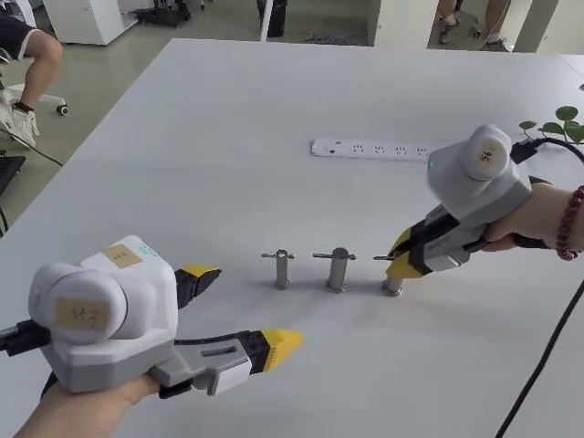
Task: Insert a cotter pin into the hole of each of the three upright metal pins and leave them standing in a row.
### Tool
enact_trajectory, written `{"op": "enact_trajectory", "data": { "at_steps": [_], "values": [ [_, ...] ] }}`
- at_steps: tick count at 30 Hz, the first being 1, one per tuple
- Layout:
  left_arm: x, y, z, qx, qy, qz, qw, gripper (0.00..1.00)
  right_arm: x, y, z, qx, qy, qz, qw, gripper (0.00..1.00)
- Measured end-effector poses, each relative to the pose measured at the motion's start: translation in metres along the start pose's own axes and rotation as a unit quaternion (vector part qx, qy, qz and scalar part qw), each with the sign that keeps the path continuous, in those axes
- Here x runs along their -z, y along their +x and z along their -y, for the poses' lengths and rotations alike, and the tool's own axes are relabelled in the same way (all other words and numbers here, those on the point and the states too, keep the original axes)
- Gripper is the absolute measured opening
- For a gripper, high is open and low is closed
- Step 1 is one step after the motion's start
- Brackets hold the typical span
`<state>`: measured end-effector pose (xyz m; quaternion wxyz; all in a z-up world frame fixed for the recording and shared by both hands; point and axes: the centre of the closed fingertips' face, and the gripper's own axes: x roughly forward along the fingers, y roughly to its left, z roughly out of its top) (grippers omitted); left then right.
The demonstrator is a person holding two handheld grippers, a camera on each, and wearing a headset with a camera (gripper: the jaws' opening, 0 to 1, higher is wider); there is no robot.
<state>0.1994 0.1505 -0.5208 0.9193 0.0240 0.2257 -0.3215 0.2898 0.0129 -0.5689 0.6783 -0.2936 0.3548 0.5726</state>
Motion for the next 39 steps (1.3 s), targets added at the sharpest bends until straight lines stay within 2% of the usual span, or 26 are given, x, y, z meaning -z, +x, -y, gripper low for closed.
{"op": "enact_trajectory", "data": {
  "at_steps": [5, 6, 8, 14, 16, 17, 19, 21, 23, 24, 26, 27, 29, 31, 32, 35, 36, 37, 38, 39],
  "values": [
    [0.001, 0.000, 0.000, -0.001, 0.001, -0.001, 1.0000, 0.73, -0.001, 0.000, -0.001, -0.007, 0.000, 0.009, 0.9999, 0.10],
    [0.000, 0.000, 0.000, -0.001, 0.001, -0.001, 1.0000, 0.73, -0.004, 0.000, 0.001, -0.005, 0.008, 0.019, 0.9998, 0.11],
    [0.000, 0.000, 0.000, -0.001, 0.003, 0.000, 1.0000, 0.73, -0.008, -0.002, 0.002, -0.003, 0.015, 0.030, 0.9994, 0.16],
    [-0.004, 0.000, -0.002, -0.004, 0.008, 0.000, 1.0000, 0.76, -0.011, -0.008, 0.002, 0.016, 0.030, 0.036, 0.9988, 0.30],
    [-0.005, -0.001, -0.003, -0.008, 0.008, 0.002, 0.9999, 0.78, -0.013, -0.011, 0.001, 0.028, 0.051, 0.047, 0.9972, 0.34],
    [-0.007, -0.001, -0.003, -0.010, 0.008, 0.003, 0.9999, 0.80, -0.015, -0.013, 0.001, 0.036, 0.083, 0.062, 0.9940, 0.36],
    [-0.008, 0.000, -0.004, -0.012, 0.006, 0.004, 0.9999, 0.82, -0.014, -0.016, -0.002, 0.038, 0.114, 0.075, 0.9899, 0.39],
    [-0.009, 0.000, -0.003, -0.012, 0.005, 0.003, 0.9999, 0.83, -0.012, -0.020, -0.002, 0.053, 0.127, 0.076, 0.9877, 0.43],
    [-0.011, 0.000, -0.004, -0.015, 0.007, 0.002, 0.9999, 0.85, -0.016, -0.026, -0.003, 0.069, 0.144, 0.103, 0.9817, 0.47],
    [-0.011, 0.000, -0.006, -0.018, 0.007, 0.001, 0.9998, 0.87, -0.019, -0.030, -0.007, 0.068, 0.160, 0.118, 0.9775, 0.48],
    [-0.013, 0.001, -0.009, -0.024, 0.009, 0.000, 0.9997, 0.91, -0.016, -0.034, -0.011, 0.076, 0.186, 0.120, 0.9723, 0.51],
    [-0.014, 0.001, -0.009, -0.024, 0.008, 0.000, 0.9997, 0.91, -0.015, -0.036, -0.012, 0.080, 0.184, 0.120, 0.9723, 0.54],
    [-0.017, 0.001, -0.010, -0.026, 0.003, 0.002, 0.9997, 0.92, -0.013, -0.039, -0.015, 0.093, 0.197, 0.128, 0.9676, 0.58],
    [-0.020, 0.002, -0.012, -0.031, 0.000, 0.007, 0.9995, 0.96, -0.014, -0.040, -0.019, 0.099, 0.221, 0.142, 0.9599, 0.61],
    [-0.022, 0.003, -0.013, -0.036, -0.002, 0.009, 0.9993, 0.97, -0.014, -0.041, -0.020, 0.101, 0.224, 0.144, 0.9586, 0.64],
    [-0.026, 0.003, -0.015, -0.041, -0.009, 0.014, 0.9990, 0.99, -0.016, -0.043, -0.023, 0.113, 0.234, 0.168, 0.9509, 0.66],
    [-0.027, 0.003, -0.016, -0.043, -0.011, 0.016, 0.9989, 0.99, -0.020, -0.044, -0.022, 0.121, 0.241, 0.188, 0.9444, 0.66],
    [-0.027, 0.003, -0.019, -0.049, -0.015, 0.017, 0.9985, 0.99, -0.019, -0.044, -0.024, 0.126, 0.251, 0.197, 0.9394, 0.66],
    [-0.028, 0.004, -0.021, -0.054, -0.018, 0.017, 0.9982, 0.99, -0.018, -0.044, -0.025, 0.129, 0.248, 0.197, 0.9399, 0.67],
    [-0.028, 0.004, -0.023, -0.058, -0.021, 0.017, 0.9980, 0.99, -0.016, -0.044, -0.024, 0.145, 0.252, 0.201, 0.9354, 0.68]
  ]
}}
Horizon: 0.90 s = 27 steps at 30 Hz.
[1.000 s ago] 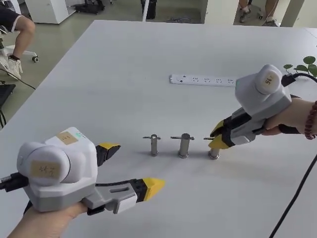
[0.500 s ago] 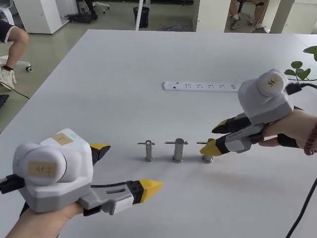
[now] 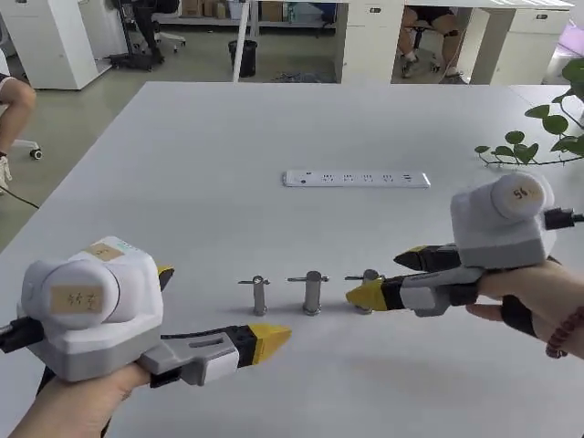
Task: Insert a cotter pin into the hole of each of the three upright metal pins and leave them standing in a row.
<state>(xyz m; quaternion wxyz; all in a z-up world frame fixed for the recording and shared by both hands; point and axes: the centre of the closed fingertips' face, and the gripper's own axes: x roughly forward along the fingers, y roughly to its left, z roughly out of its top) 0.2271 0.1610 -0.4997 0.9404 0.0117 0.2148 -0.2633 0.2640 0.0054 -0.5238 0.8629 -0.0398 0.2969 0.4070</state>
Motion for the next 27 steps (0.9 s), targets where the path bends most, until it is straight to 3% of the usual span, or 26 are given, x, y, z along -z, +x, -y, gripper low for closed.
{"op": "enact_trajectory", "data": {
  "at_steps": [6, 15, 20, 27],
  "values": [
    [-0.002, 0.000, -0.005, -0.016, -0.011, 0.005, 0.9998, 0.99, -0.002, -0.009, -0.010, 0.009, 0.044, 0.042, 0.9981, 0.72],
    [0.004, -0.003, -0.004, -0.027, -0.030, 0.011, 0.9991, 0.99, 0.015, -0.019, -0.013, 0.051, 0.029, 0.027, 0.9979, 0.80],
    [0.007, -0.005, 0.001, -0.024, -0.026, 0.006, 0.9993, 0.98, 0.015, -0.020, -0.023, 0.050, 0.044, 0.044, 0.9968, 0.85],
    [0.003, -0.009, 0.003, -0.023, -0.024, 0.010, 0.9994, 0.97, 0.018, -0.024, -0.025, 0.064, 0.028, 0.033, 0.9970, 0.85]
  ]
}}
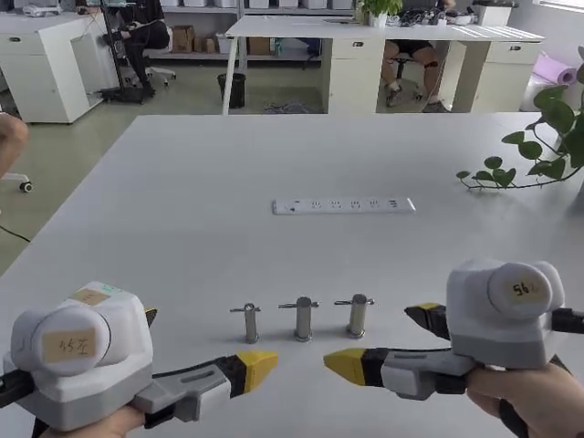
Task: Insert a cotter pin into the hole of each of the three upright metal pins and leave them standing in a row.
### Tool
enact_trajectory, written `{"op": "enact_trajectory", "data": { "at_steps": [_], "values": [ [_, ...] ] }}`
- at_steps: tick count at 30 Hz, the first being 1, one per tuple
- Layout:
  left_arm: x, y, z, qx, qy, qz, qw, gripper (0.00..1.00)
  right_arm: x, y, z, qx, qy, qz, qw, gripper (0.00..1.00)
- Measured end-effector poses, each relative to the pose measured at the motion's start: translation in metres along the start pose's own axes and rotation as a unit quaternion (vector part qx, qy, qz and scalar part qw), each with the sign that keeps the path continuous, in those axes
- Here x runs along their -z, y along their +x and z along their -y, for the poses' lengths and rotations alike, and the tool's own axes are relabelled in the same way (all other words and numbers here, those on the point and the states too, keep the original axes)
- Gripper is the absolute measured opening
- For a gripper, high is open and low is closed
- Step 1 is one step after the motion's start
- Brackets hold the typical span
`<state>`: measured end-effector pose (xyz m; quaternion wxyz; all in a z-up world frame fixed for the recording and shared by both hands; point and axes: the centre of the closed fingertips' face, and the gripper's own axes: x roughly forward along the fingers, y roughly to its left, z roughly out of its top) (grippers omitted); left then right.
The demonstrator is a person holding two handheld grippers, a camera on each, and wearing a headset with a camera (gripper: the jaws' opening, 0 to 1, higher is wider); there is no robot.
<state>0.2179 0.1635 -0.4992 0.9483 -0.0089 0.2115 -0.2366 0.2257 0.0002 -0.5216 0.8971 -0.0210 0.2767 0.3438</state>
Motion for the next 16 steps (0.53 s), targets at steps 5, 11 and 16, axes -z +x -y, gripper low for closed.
{"op": "enact_trajectory", "data": {
  "at_steps": [5, 11, 16],
  "values": [
    [-0.003, -0.002, 0.001, 0.000, 0.001, 0.003, 1.0000, 0.97, 0.003, -0.003, -0.002, 0.007, -0.003, -0.005, 1.0000, 0.85],
    [-0.003, -0.002, 0.002, 0.002, 0.002, 0.002, 1.0000, 0.97, 0.010, -0.002, -0.002, 0.014, -0.013, -0.019, 0.9996, 0.83],
    [-0.004, -0.002, 0.002, 0.002, 0.003, 0.001, 1.0000, 0.97, 0.006, -0.004, -0.004, 0.011, 0.001, -0.006, 0.9999, 0.83]
  ]
}}
